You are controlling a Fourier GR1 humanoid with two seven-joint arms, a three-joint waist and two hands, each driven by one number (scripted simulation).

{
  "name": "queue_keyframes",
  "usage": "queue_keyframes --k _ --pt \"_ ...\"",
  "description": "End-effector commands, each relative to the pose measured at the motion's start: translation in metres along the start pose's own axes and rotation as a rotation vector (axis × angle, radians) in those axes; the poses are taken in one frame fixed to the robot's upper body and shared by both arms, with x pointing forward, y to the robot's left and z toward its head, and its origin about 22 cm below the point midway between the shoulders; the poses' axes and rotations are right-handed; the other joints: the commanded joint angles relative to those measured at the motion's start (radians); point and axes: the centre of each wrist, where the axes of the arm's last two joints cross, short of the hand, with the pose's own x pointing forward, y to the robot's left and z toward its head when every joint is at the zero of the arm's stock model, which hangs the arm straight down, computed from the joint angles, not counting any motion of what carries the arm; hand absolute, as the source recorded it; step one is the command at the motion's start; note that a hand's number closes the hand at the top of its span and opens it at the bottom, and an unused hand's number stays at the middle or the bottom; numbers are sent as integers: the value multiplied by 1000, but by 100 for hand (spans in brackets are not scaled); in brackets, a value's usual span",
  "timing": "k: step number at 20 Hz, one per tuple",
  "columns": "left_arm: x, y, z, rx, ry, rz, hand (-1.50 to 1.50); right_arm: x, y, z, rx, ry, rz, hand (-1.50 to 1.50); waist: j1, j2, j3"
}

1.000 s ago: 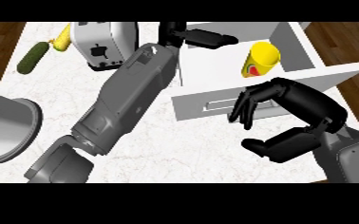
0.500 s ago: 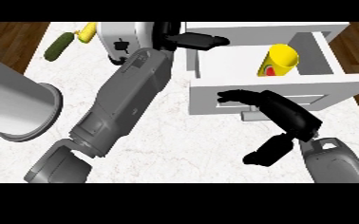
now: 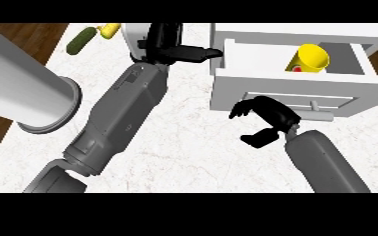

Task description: Pick up the cup, place it into the drawer and close the drawer

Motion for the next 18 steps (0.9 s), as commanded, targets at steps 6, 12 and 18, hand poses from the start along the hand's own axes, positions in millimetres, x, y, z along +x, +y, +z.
queue_keyframes --k 6,12,18 --pt "1 48 17 -12 5 20 -150 -39 -43 -28 -169 -23 -45 150 57 14 3" --pt "9 63 21 -35 8 38 -150 -36 -123 -17 -374 -22 -74 150 105 26 4" --pt "14 75 22 -53 7 37 -150 -30 -158 -9 -465 10 -103 150 125 36 3"
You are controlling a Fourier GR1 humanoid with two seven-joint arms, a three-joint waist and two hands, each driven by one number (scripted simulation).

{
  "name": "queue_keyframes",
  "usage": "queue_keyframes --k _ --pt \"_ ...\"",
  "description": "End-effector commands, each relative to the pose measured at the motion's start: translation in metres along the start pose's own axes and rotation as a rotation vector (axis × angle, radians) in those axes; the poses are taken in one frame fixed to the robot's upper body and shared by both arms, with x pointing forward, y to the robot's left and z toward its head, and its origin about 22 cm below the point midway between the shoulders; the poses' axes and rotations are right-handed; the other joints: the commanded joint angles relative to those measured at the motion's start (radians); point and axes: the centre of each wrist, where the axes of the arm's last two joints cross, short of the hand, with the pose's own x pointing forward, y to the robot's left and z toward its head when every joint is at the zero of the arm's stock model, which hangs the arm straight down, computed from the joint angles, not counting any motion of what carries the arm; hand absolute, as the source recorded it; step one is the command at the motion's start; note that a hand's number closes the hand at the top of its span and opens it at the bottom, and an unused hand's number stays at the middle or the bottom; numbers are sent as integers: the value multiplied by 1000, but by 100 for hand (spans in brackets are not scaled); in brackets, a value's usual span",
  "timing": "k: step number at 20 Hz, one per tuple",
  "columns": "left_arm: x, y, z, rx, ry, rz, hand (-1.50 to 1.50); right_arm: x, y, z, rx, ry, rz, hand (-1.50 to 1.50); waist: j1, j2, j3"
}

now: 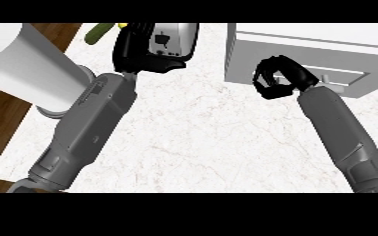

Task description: Pick up the cup, place it into the drawer and close the drawer

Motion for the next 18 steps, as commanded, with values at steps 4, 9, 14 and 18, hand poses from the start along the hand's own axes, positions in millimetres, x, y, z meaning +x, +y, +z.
queue_keyframes --k 4,9,14,18 --pt "2 11 6 -37 11 11 -150 31 -82 -3 -213 18 24 150 56 19 -4" --pt "0 15 12 -47 13 23 -150 32 -99 7 -219 0 8 150 64 21 -6" --pt "-1 14 14 -64 22 35 -150 38 -108 10 -216 -26 -25 150 78 23 -6" --pt "2 26 17 -49 24 21 -150 30 -112 20 -212 -20 -44 150 82 21 -5"
